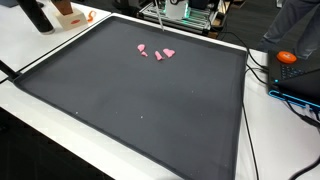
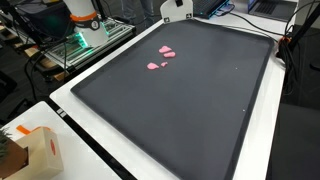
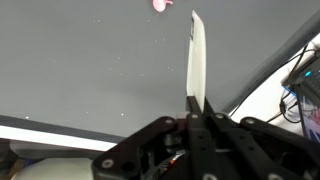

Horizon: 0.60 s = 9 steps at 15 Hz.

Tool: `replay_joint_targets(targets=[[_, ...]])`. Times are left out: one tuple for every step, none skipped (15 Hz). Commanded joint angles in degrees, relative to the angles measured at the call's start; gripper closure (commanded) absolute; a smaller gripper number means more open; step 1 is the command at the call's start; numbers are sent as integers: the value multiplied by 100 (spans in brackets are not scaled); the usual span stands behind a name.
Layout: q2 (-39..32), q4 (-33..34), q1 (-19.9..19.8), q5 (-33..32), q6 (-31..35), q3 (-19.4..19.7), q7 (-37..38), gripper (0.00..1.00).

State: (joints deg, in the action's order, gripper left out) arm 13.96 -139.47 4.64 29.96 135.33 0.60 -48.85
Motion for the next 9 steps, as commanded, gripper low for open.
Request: replay_joint_targets(targets=[[14,90,-18,261,-200,349,306,99],[-29,111,-50,281,-210,419,409,99],[-68,122,-71,329,-180,491,472,99],[-101,134,-97,375,-171,553,538,99],[-134,140,-133,431,-175,621,588,99],[-158,140,-175,471,-174,673,652,99],[-181,141,-218,515,-186,729,694,99],[-208,143,-270,557,-196,785,748,99],[-246,145,-324,581,-191,831,808,99]])
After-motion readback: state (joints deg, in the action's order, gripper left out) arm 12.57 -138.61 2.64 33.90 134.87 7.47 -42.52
